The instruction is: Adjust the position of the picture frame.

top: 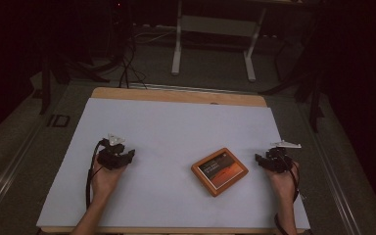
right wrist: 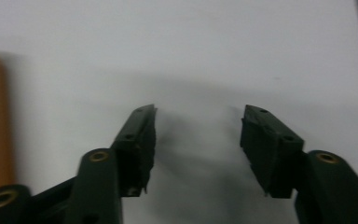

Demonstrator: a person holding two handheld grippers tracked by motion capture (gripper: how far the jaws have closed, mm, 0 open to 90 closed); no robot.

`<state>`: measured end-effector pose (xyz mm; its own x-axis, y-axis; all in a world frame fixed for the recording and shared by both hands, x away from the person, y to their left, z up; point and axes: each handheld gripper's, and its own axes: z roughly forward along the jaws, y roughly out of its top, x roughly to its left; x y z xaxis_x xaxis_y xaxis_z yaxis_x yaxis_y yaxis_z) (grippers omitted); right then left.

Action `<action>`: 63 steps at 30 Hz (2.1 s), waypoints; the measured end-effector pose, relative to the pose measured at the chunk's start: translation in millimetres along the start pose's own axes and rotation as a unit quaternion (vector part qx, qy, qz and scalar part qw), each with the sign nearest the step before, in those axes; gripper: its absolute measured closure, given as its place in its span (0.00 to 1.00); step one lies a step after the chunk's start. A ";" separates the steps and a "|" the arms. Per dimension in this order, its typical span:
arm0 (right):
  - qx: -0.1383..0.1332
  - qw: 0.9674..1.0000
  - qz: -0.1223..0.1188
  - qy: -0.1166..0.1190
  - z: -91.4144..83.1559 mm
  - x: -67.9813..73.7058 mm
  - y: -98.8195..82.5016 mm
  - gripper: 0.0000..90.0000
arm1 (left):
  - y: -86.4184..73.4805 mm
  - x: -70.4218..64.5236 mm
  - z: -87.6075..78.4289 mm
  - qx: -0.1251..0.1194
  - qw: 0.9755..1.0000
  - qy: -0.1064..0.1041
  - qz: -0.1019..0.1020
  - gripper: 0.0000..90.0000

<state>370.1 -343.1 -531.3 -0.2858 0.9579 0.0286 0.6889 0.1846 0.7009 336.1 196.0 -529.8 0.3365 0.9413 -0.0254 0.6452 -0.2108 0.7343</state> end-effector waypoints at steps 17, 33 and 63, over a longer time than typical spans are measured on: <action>-0.010 0.996 -0.045 0.072 -17.1 28.8 12.2 0.69 | 4.6 -9.2 -3.5 -0.007 0.993 -0.114 0.013 0.63; -0.022 0.988 -0.115 0.105 -30.6 63.3 13.4 0.87 | 17.2 -38.9 -25.5 -0.032 0.980 -0.192 0.050 0.80; -0.003 0.992 -0.073 0.100 -9.6 47.0 -7.8 1.00 | 22.5 -161.8 4.1 -0.008 0.943 -0.291 0.159 1.00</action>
<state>344.9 -301.7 -528.6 -0.5095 0.8579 0.0669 0.6259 0.3162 0.7129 299.0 37.9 -511.9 0.8338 0.5262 -0.1668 0.4395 -0.4499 0.7775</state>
